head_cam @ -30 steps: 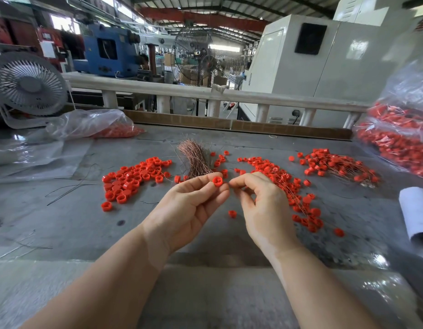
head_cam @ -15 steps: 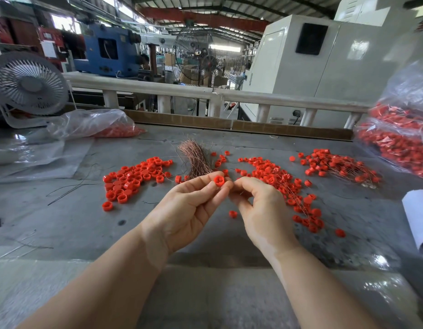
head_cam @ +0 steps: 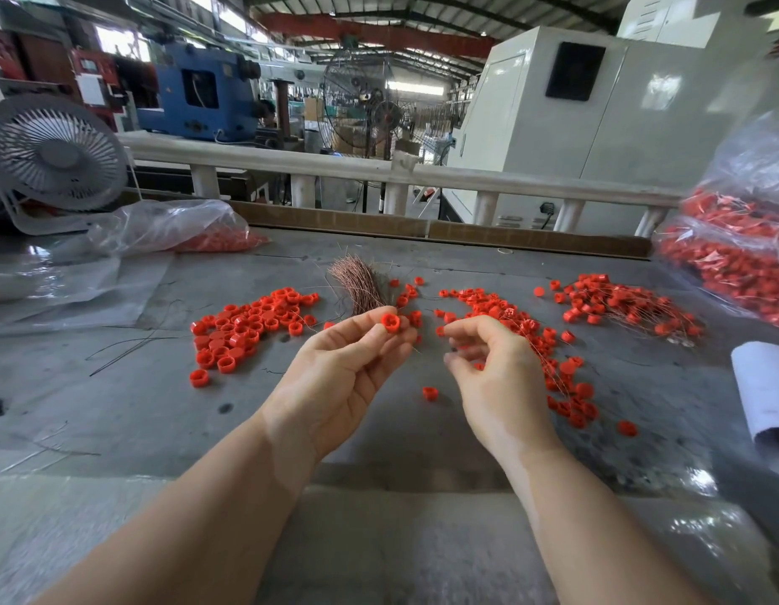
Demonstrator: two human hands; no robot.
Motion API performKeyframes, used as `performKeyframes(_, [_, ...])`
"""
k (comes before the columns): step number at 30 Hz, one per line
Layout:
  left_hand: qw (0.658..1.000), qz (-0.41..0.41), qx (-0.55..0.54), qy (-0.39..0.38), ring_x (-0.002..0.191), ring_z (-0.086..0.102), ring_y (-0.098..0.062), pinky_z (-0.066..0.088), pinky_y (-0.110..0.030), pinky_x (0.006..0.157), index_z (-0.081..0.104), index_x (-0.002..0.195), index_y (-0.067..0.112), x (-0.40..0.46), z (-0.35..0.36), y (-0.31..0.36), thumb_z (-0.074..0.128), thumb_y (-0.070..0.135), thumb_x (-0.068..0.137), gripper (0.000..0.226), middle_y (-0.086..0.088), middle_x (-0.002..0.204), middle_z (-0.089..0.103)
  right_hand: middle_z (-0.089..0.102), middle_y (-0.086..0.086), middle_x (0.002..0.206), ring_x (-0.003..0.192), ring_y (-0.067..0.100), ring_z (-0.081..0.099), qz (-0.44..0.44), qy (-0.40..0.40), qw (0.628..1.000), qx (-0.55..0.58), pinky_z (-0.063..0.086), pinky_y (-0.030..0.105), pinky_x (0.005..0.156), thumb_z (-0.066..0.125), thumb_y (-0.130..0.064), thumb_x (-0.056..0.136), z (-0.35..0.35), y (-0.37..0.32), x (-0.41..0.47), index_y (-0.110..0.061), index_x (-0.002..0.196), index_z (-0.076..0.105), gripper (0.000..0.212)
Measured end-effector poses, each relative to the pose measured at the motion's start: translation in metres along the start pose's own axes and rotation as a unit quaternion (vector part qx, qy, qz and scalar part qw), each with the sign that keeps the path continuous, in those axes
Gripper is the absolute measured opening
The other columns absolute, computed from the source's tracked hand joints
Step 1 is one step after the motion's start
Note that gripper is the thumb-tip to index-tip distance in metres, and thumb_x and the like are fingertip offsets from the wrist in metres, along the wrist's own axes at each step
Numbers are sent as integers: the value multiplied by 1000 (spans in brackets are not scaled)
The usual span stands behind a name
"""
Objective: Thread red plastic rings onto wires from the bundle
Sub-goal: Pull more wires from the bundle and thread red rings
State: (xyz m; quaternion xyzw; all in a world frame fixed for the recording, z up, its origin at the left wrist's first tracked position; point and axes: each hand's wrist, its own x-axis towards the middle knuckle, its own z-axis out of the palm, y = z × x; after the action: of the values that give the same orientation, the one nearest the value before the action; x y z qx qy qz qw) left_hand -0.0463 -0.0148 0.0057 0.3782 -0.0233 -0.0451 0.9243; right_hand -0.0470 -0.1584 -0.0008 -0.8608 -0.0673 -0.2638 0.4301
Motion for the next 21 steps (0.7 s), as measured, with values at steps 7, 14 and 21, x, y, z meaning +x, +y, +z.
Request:
performKeyframes(7, [998, 29, 22, 44, 69, 69, -12, 56, -18, 64, 63, 91, 2, 2, -4, 0, 53, 0, 85, 12, -8, 72, 71, 67, -5, 90, 88, 16, 61, 42, -99, 990, -88, 50, 31, 80, 58, -7, 85, 1, -3, -5, -24, 86, 66, 19])
performKeyframes(14, [999, 19, 29, 28, 69, 69, -12, 55, -18, 63, 64, 90, 0, 1, -2, -2, 53, -2, 85, 12, -8, 72, 71, 66, -6, 92, 86, 13, 59, 15, -150, 973, -176, 49, 27, 74, 64, -21, 85, 1, -3, -7, -25, 87, 67, 5])
performKeyframes(21, [999, 16, 40, 13, 69, 70, -13, 56, -19, 65, 65, 89, 0, -2, 1, -3, 49, -5, 86, 17, -8, 71, 71, 65, -6, 74, 70, 9, 58, -58, -5, 998, 3, 47, 26, 69, 68, -12, 82, 0, -5, -3, -17, 78, 65, 8])
